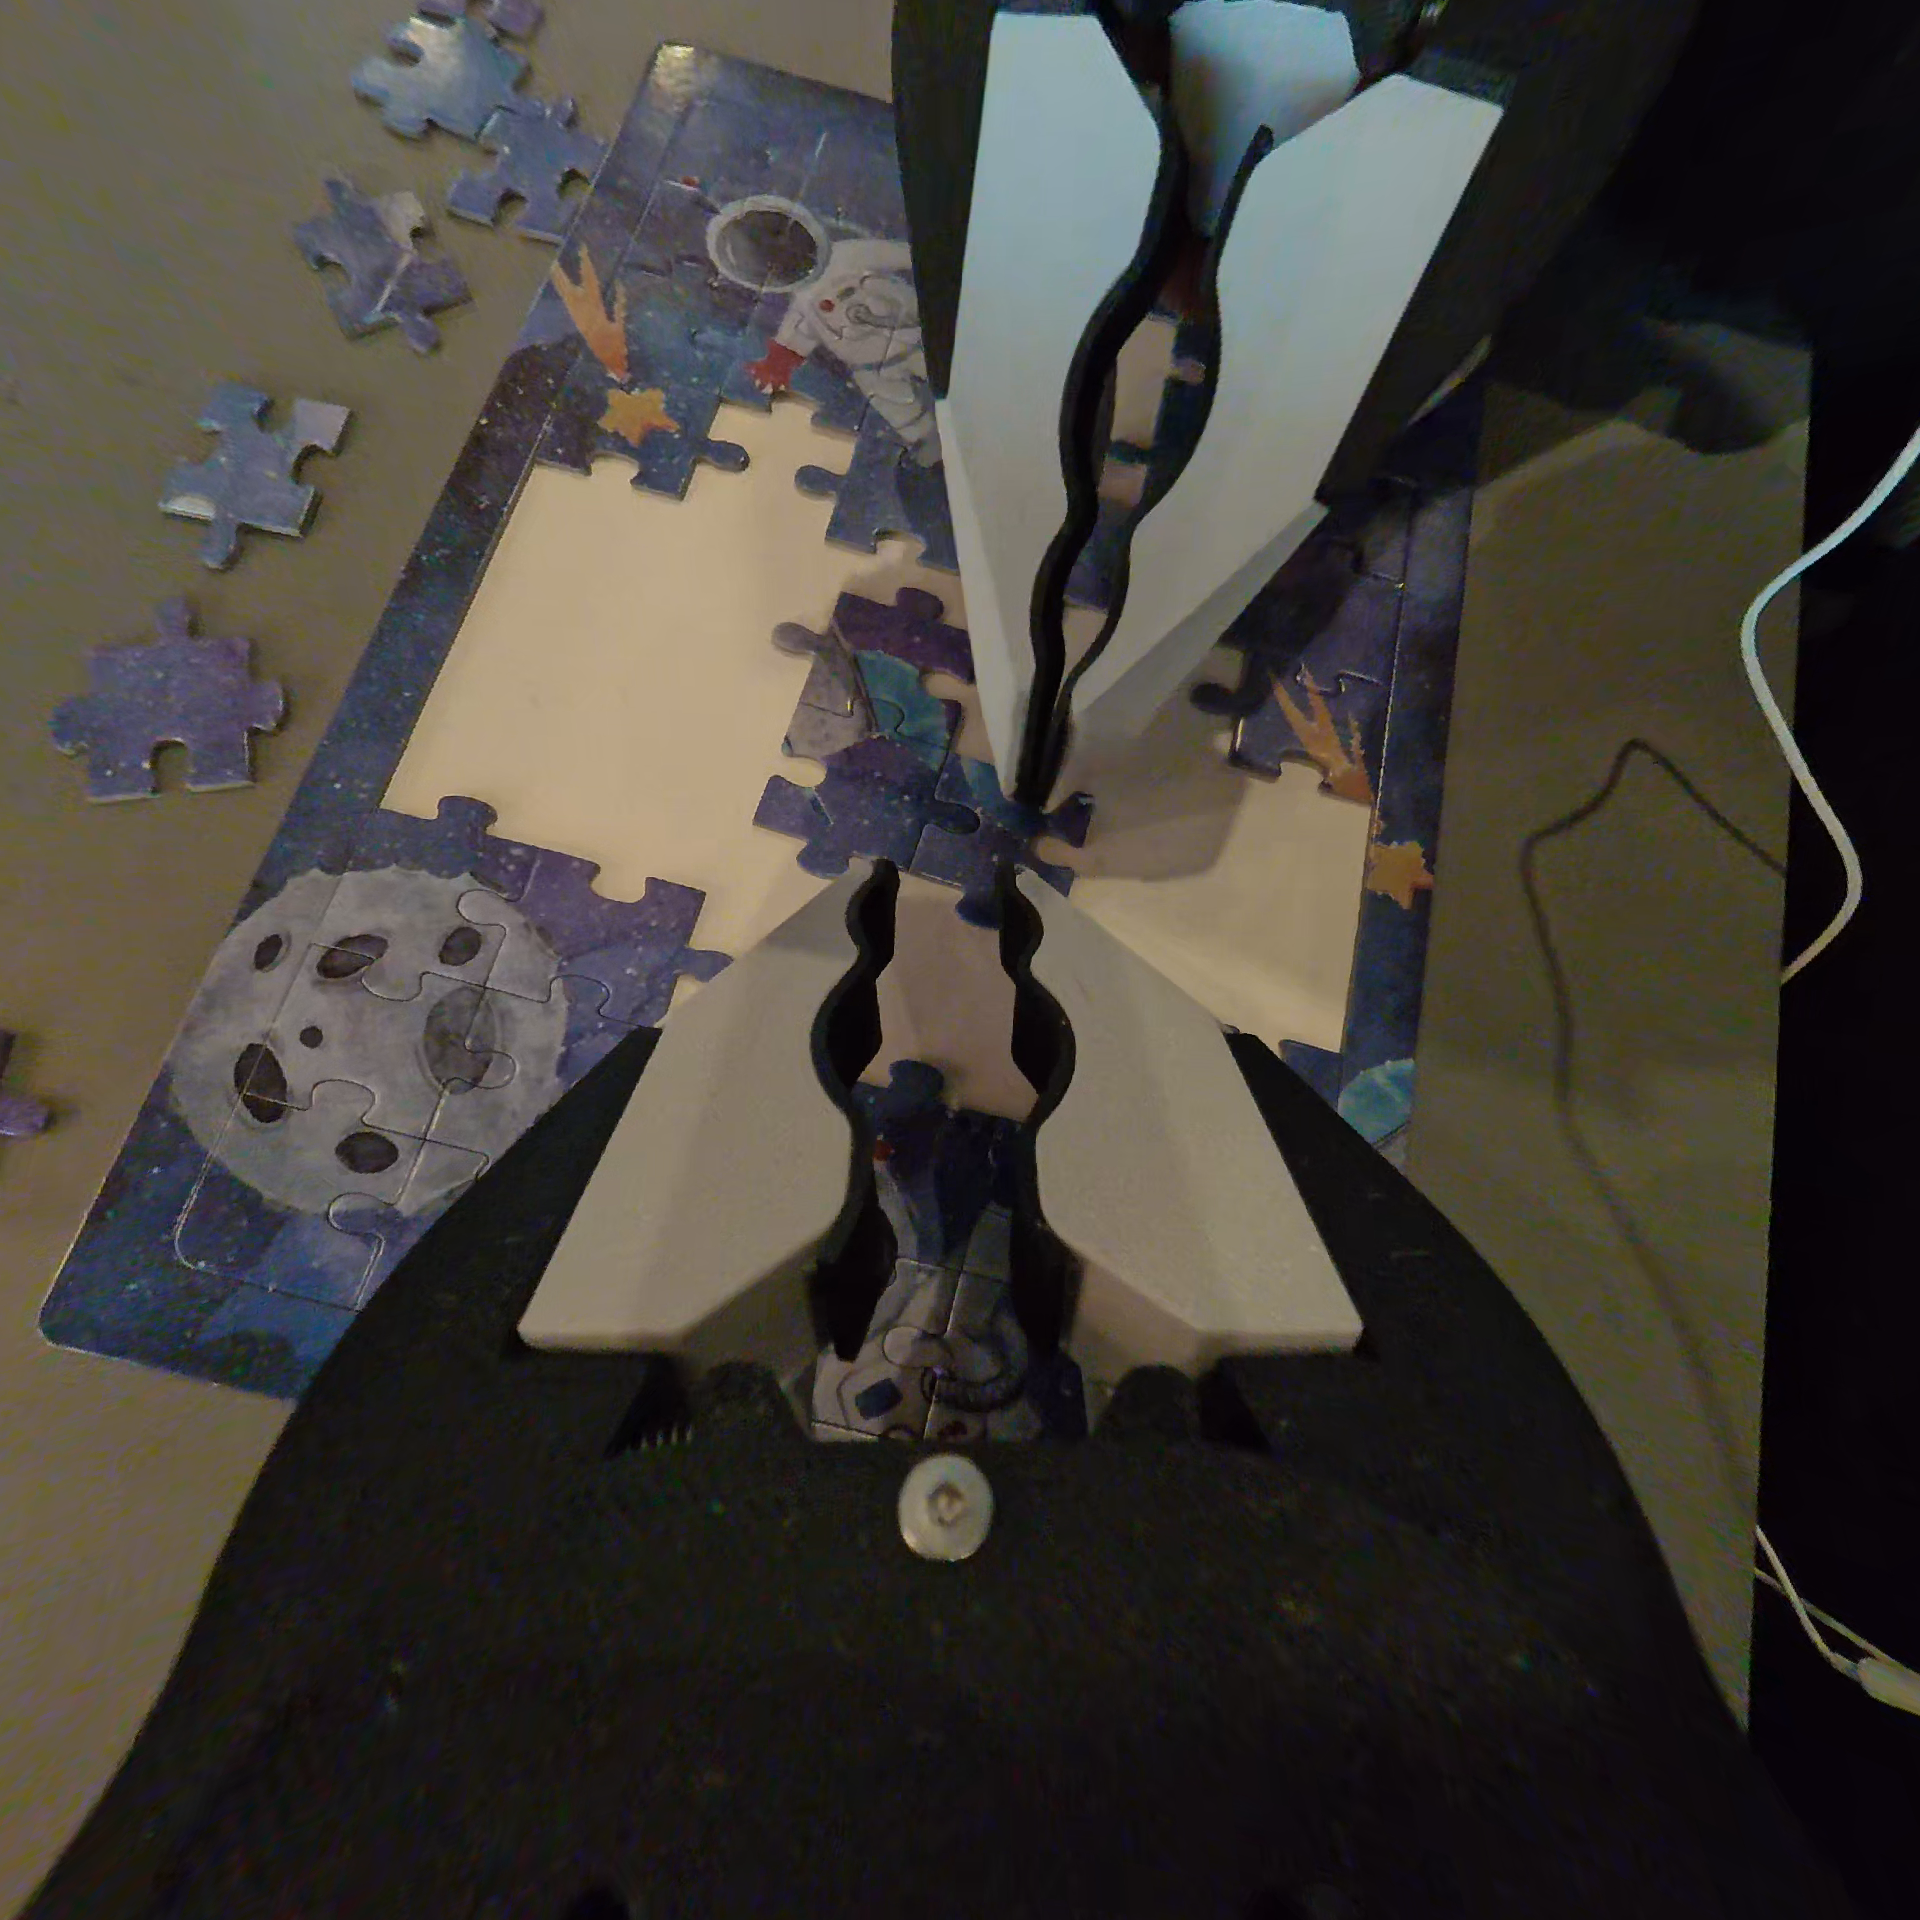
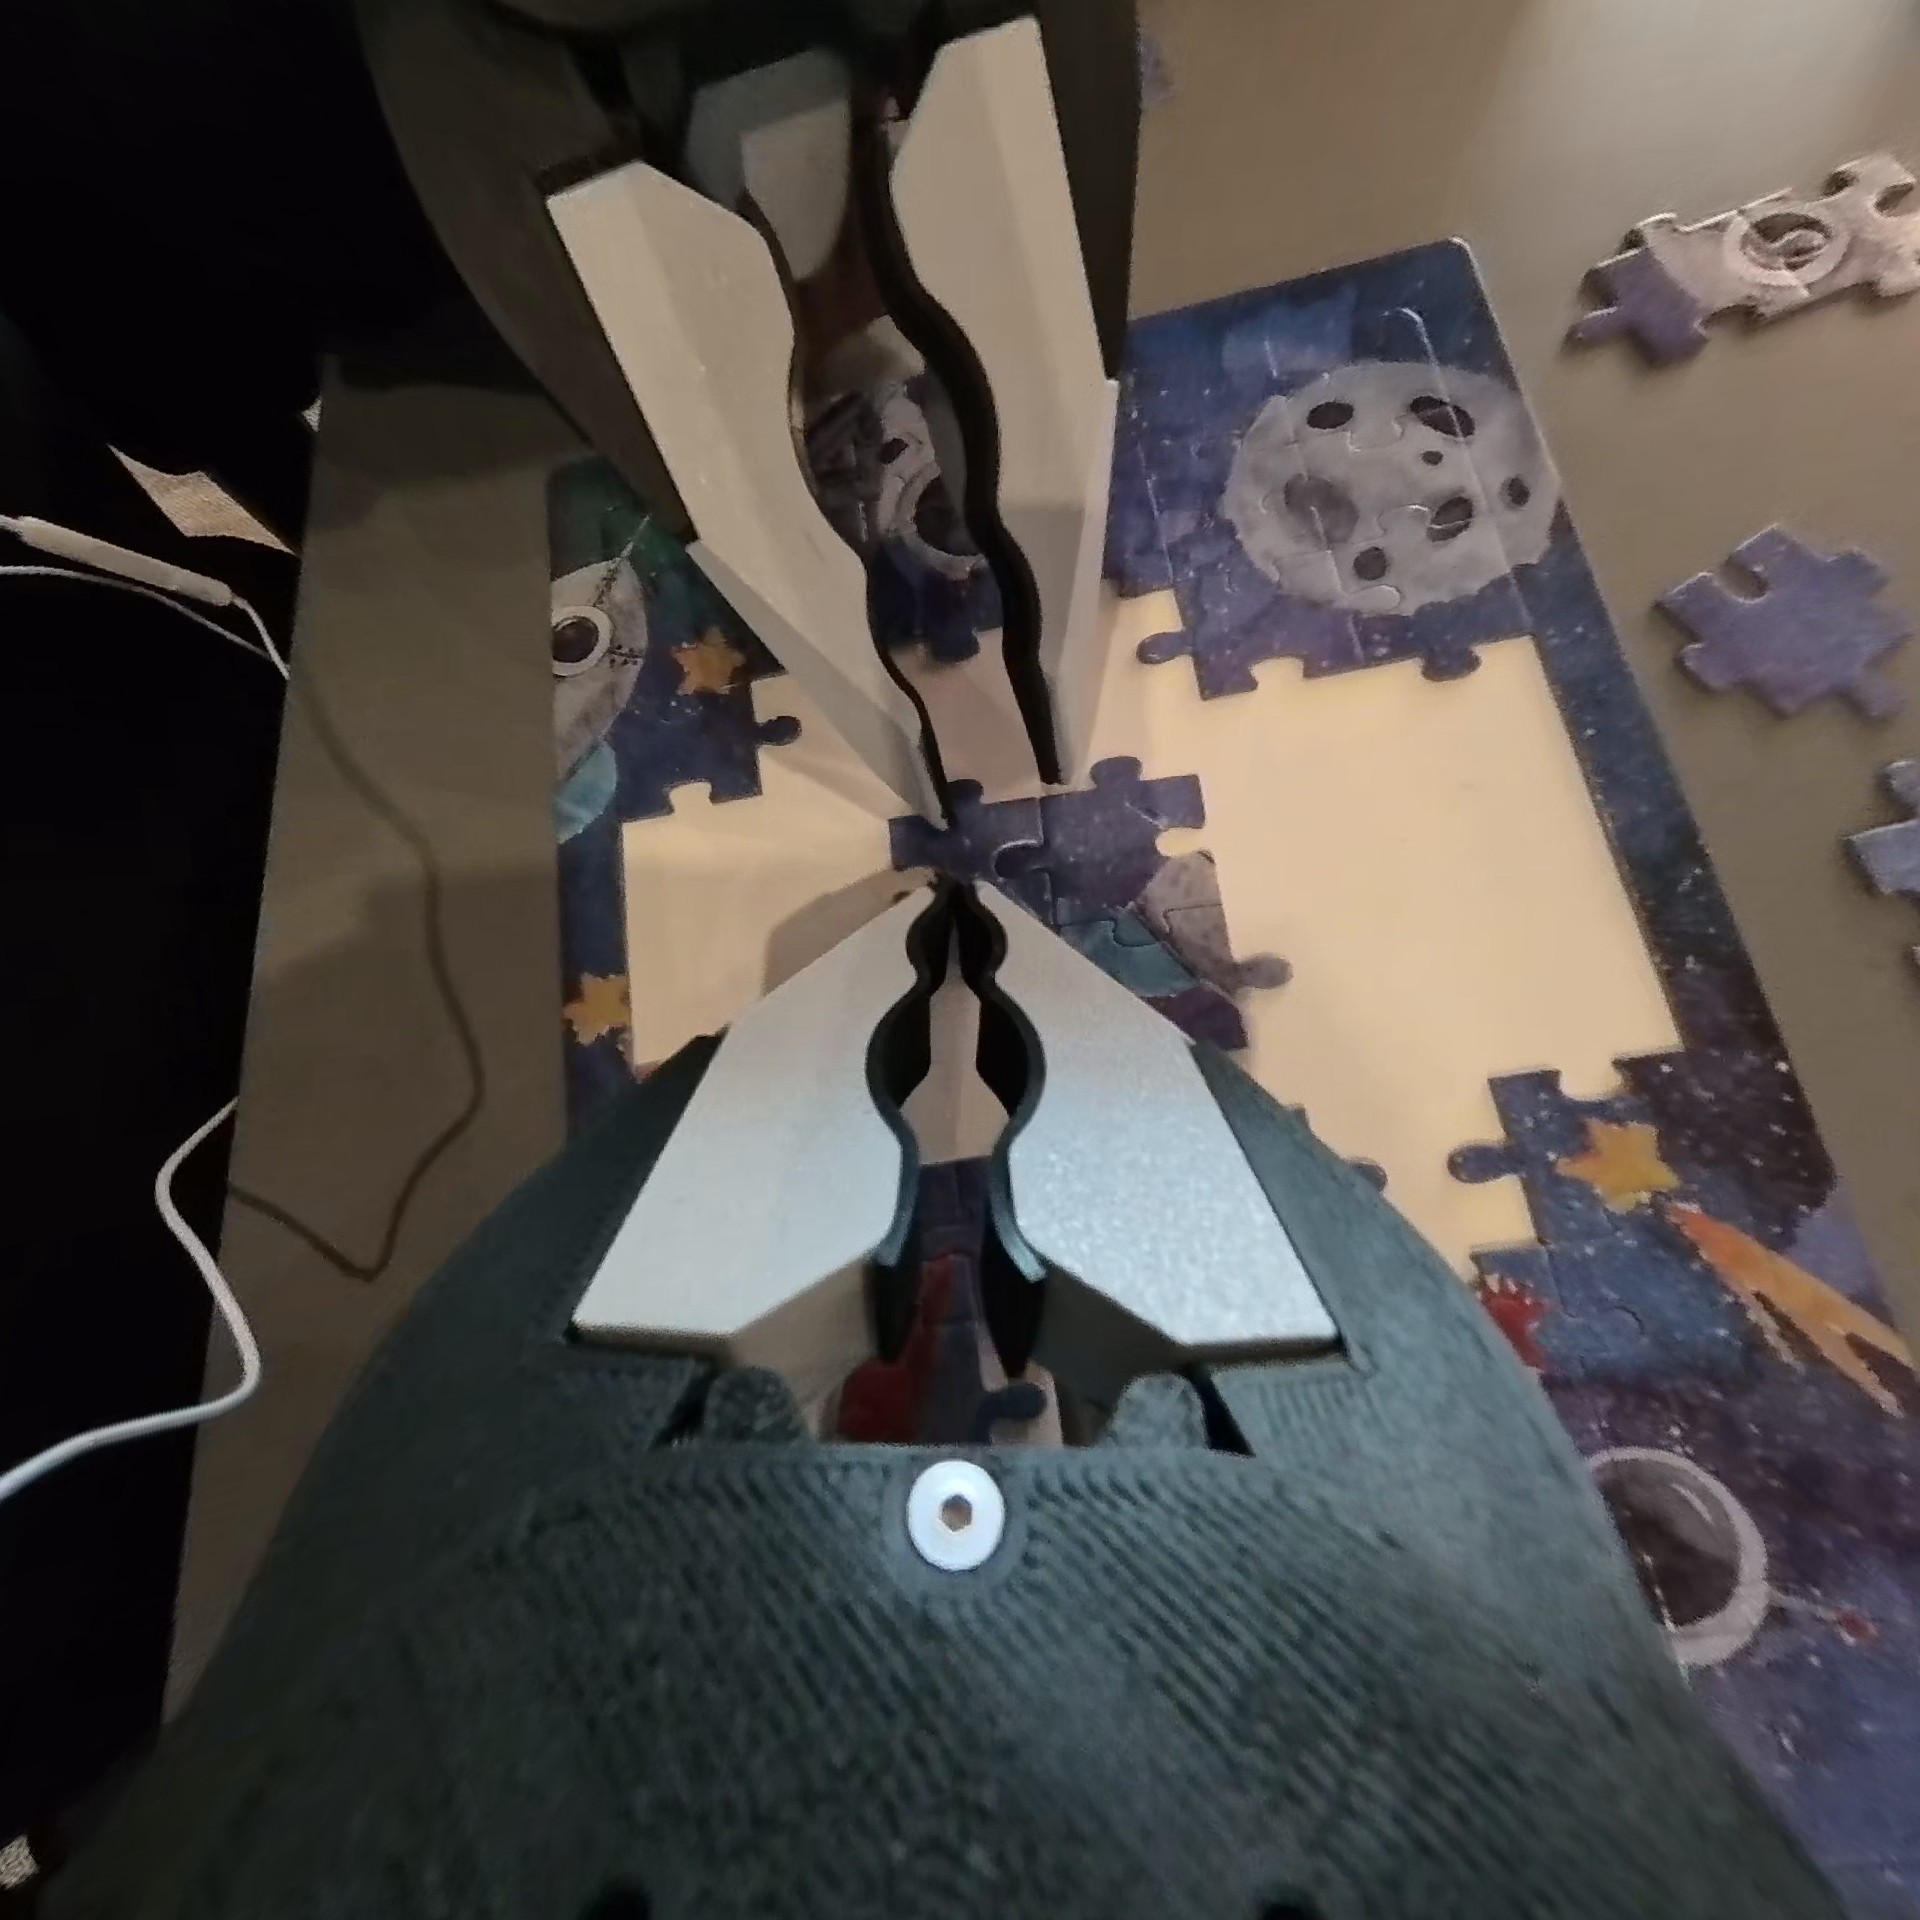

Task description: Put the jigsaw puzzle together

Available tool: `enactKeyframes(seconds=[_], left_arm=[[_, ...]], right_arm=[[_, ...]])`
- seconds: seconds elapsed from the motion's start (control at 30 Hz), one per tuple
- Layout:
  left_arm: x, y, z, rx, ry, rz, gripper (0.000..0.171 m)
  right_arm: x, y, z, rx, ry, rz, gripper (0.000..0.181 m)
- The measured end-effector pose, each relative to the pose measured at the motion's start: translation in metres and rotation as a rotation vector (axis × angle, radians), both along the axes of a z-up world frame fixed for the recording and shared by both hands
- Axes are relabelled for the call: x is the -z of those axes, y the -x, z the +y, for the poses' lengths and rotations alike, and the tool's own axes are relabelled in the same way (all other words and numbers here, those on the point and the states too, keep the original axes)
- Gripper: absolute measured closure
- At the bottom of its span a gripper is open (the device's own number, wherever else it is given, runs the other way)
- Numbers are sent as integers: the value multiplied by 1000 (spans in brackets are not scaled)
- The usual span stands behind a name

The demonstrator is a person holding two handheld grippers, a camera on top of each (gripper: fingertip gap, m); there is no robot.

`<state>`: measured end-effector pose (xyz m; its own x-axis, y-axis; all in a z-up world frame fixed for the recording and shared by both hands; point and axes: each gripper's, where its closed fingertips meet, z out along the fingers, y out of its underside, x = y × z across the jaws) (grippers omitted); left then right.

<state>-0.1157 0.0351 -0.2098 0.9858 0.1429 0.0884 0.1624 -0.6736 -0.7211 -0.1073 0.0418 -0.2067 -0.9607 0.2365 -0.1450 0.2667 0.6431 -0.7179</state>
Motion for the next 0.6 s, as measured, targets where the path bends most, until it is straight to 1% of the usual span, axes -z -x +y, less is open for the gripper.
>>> enactKeyframes(seconds=[0.23,0.3,0.37,0.47,0.53,0.6], left_arm=[[0,0,0,1,0,-3,154],[-2,-1,0,5,-11,-4,154],[-6,4,-2,-9,-37,4,153],[-15,16,-7,-64,-105,-11,150],[-22,24,-9,-106,-153,-23,150],[-27,34,-12,-150,-182,-14,150]], right_arm=[[2,3,2,30,33,-76,181],[-3,8,5,44,47,-70,181],[-20,24,11,130,136,-58,181],[-41,50,31,270,237,-39,181],[-44,54,41,283,236,-29,172],[-42,54,44,279,219,-23,164]])
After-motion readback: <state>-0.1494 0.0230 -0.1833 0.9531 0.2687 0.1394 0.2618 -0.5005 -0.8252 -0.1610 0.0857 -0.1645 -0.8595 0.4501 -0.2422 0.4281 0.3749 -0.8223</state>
